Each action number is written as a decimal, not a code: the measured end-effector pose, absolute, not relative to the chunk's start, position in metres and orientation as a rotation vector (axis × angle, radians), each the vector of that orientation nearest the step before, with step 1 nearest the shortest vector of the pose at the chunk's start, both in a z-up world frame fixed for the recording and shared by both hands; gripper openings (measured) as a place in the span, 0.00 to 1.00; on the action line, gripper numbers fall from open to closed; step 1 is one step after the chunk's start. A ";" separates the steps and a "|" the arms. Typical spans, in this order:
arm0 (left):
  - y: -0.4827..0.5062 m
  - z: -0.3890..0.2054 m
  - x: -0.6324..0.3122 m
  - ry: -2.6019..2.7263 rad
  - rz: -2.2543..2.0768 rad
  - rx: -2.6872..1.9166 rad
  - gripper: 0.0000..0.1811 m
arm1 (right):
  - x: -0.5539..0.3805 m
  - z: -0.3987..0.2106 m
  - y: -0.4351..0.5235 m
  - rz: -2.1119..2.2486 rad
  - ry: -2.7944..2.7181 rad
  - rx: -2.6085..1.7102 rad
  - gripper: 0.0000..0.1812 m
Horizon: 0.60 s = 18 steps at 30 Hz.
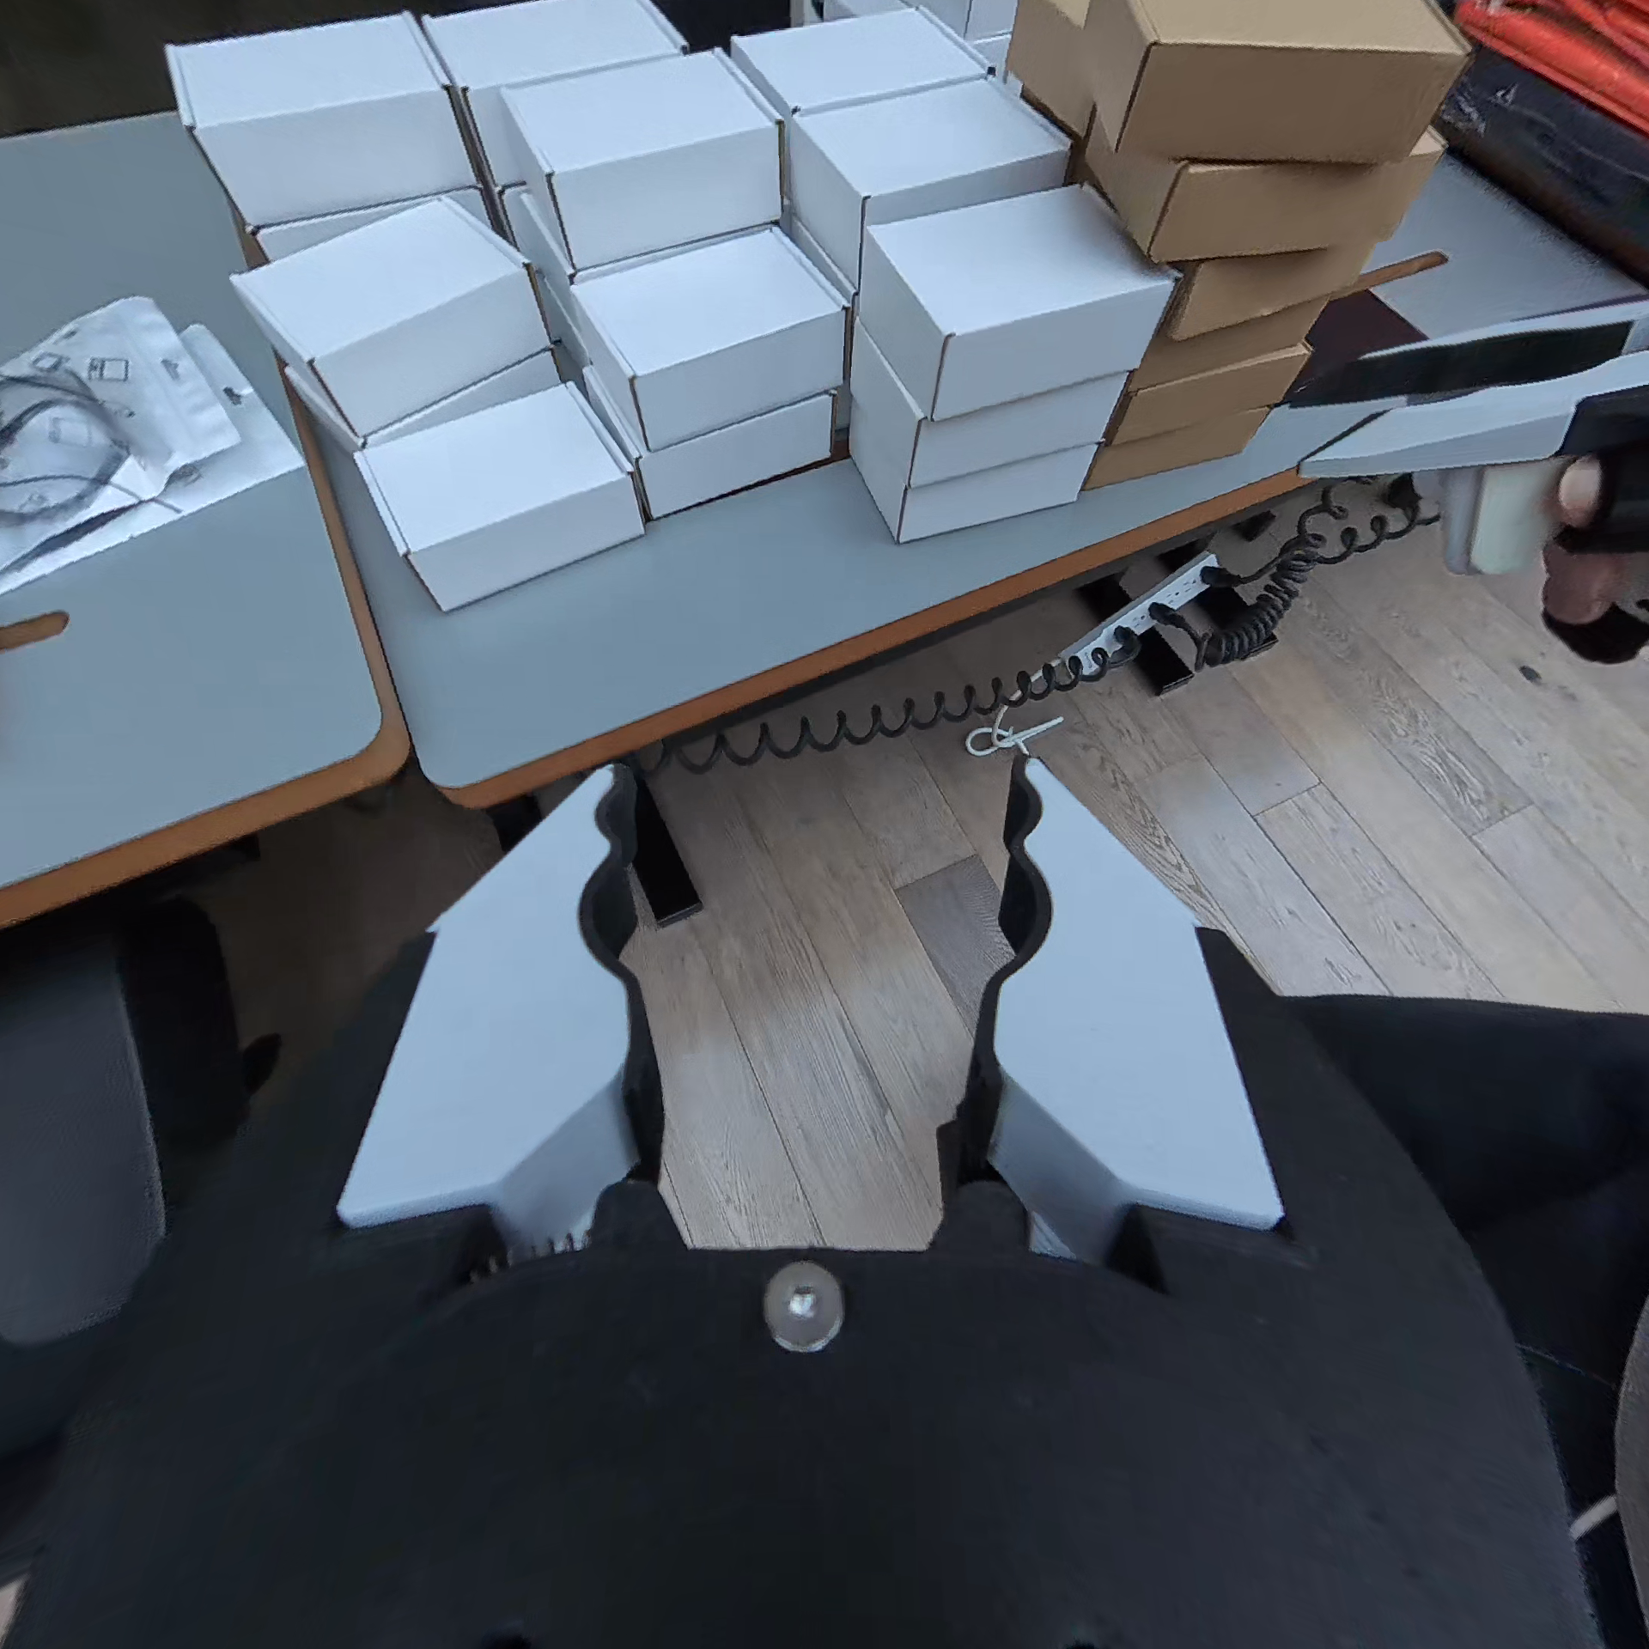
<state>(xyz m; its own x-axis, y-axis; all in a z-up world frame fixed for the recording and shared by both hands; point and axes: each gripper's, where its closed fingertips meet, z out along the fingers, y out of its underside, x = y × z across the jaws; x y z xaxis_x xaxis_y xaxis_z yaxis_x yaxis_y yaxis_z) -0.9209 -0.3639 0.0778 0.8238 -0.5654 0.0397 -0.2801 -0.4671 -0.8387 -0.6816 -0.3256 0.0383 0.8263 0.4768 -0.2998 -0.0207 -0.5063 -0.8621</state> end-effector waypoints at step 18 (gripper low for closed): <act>-0.048 -0.021 -0.800 1.639 -0.336 -1.724 0.70 | -0.754 -0.051 -0.217 0.424 -0.276 -2.152 0.42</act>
<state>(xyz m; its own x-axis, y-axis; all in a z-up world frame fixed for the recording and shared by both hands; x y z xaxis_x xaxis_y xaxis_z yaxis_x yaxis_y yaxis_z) -0.7997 -0.0476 -0.0211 0.1562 -0.9456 -0.2853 -0.7571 0.0709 -0.6494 -0.7543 -0.2173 -0.0510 0.9163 0.3479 -0.1985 0.0401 -0.5727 -0.8188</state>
